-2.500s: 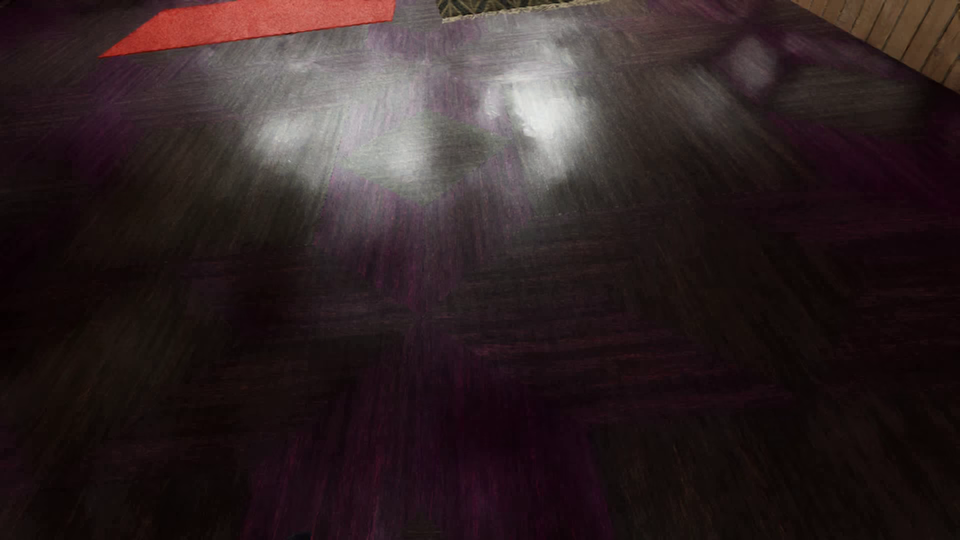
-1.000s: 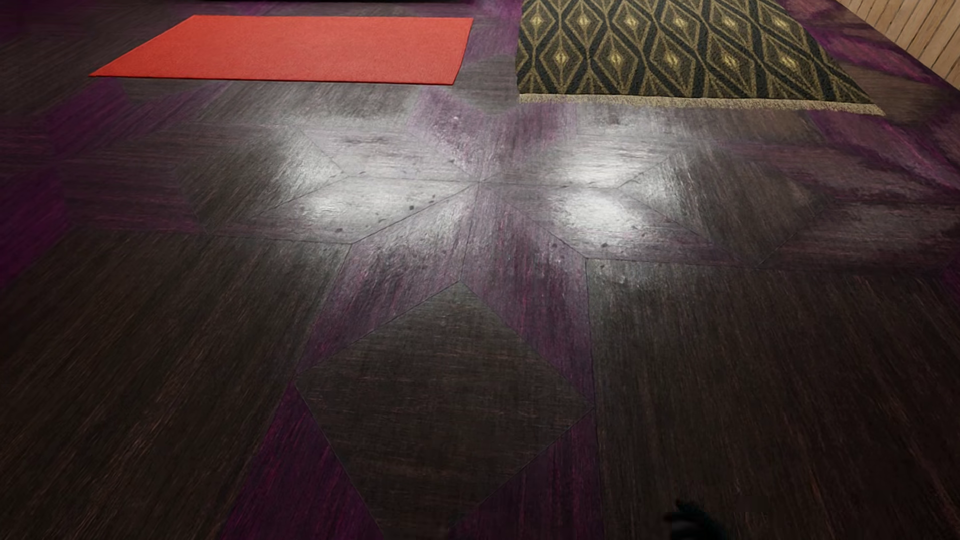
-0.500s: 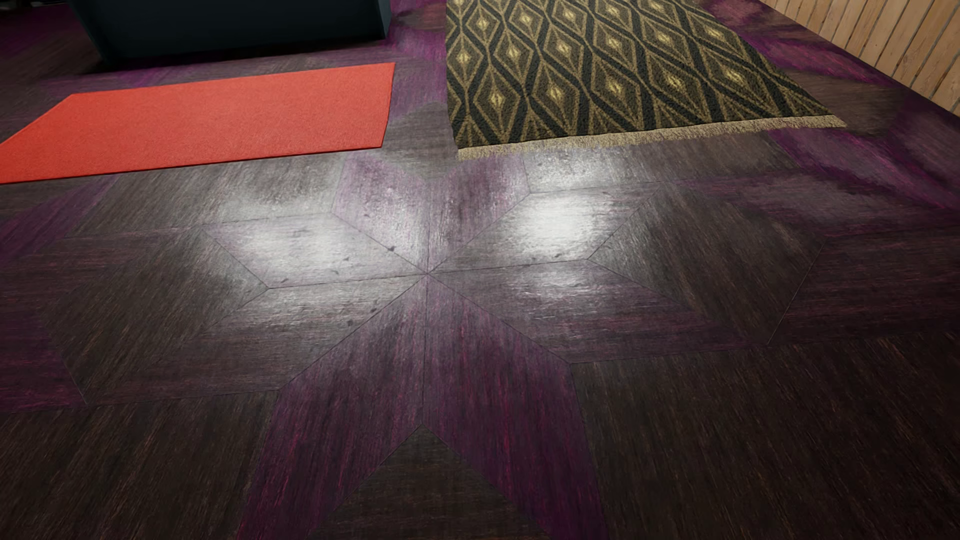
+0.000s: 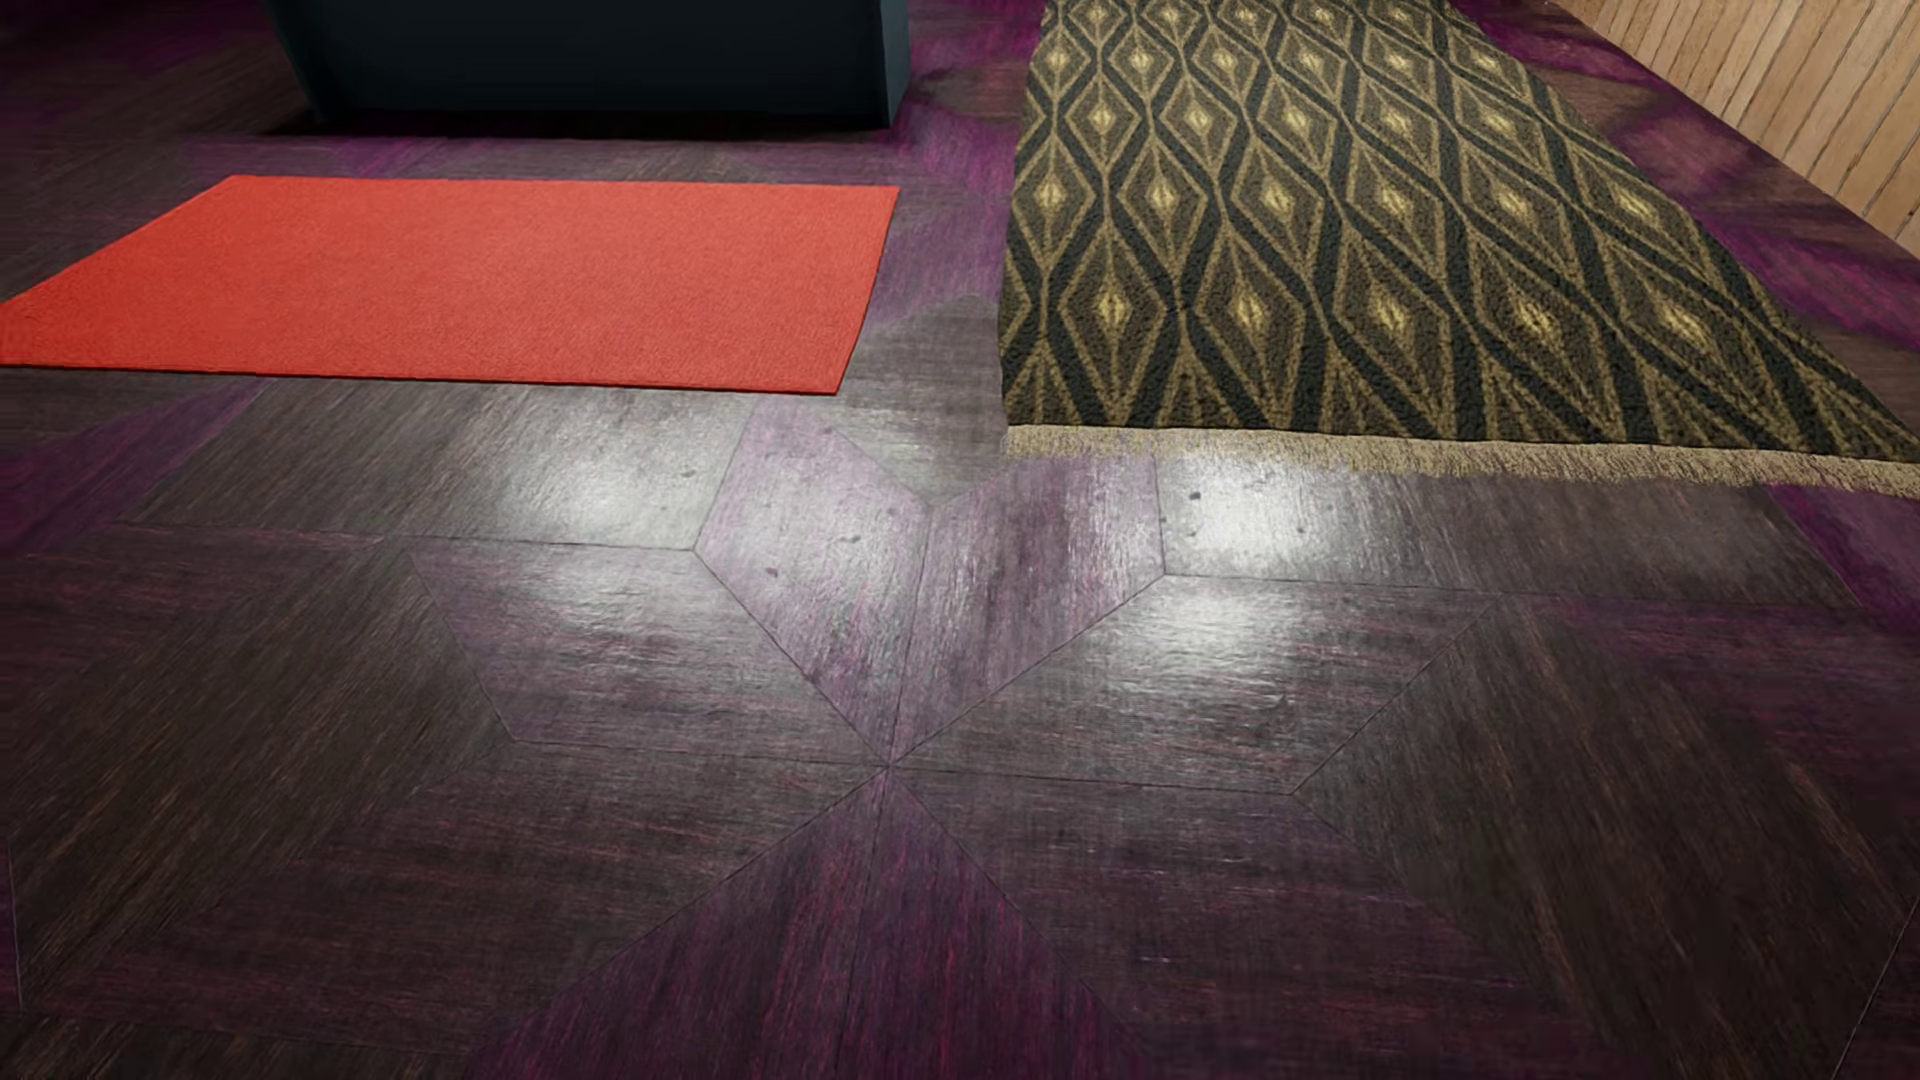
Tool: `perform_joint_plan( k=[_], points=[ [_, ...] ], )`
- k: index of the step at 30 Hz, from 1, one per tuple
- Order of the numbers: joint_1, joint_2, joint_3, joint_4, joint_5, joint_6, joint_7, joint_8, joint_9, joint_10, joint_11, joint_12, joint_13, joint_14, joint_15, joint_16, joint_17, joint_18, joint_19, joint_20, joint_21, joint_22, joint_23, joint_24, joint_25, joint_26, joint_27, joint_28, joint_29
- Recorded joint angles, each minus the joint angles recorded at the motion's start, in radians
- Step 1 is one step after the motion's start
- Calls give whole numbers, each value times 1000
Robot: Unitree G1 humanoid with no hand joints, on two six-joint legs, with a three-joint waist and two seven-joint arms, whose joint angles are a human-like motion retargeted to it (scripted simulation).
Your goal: Move forward
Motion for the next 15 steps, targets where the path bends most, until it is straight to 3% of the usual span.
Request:
perform_joint_plan(
  k=[1,2,3,4,5,6,7,8,9,10,11,13,15],
  points=[
    [-18,47,24,-1,-3,-1,0,0,3,-167,-11,22,-31,45,-32,0,-19,0,0,-4,-6,21,-33,0,0,0,0,0,0],
    [-31,67,55,-1,-6,0,0,0,-2,-332,-5,31,-64,-6,-72,-3,-35,0,0,-30,-25,50,-54,0,0,0,0,0,0],
    [-22,109,72,-5,-3,5,0,0,-7,-443,-9,51,-85,-288,-109,-9,-43,0,0,-41,-59,74,-73,0,0,0,0,0,0],
    [-18,126,103,-3,-17,-2,0,0,-16,-605,2,56,-114,-456,-115,-9,-46,0,0,-91,-70,112,-69,0,0,0,0,0,0],
    [-26,161,115,-9,-32,-5,0,0,-14,-464,23,77,-126,-506,-90,-14,-46,0,0,-95,-90,135,-71,0,0,0,0,0,0],
    [-59,175,117,-33,-49,-14,0,0,-16,-467,62,91,-130,-423,-35,-22,-43,0,0,-102,-103,146,-66,0,0,0,0,0,0],
    [-60,187,133,-50,-70,-17,0,0,-25,-441,105,106,-114,-261,64,-31,-38,0,0,-116,-123,162,-63,0,0,0,0,0,0],
    [-73,181,126,-77,-93,-29,0,0,-39,-388,177,117,-91,-152,234,-39,-22,0,0,-110,-137,175,-41,0,0,0,0,0,0],
    [-57,131,117,-103,-120,-37,0,0,-50,-336,300,135,-56,-130,442,-43,-9,0,0,-72,-142,165,-18,0,0,0,0,0,0],
    [-21,38,121,-125,-137,-39,0,0,-44,-309,445,130,-37,-140,568,-44,1,0,0,-45,-133,145,1,0,0,0,0,0,0],
    [19,-76,104,-160,-145,-36,0,0,-40,-288,620,122,-28,-161,509,-43,4,0,0,-35,-101,116,25,0,0,0,0,0,0],
    [172,-240,24,-167,-127,-15,0,0,-17,-310,818,61,-31,-264,111,-37,22,0,0,-43,-50,111,85,0,0,0,0,0,0],
    [331,-392,-100,-140,-120,7,0,0,-12,-385,787,5,-9,-400,37,-14,38,0,0,-24,-28,63,103,0,0,0,0,0,0]
  ],
)
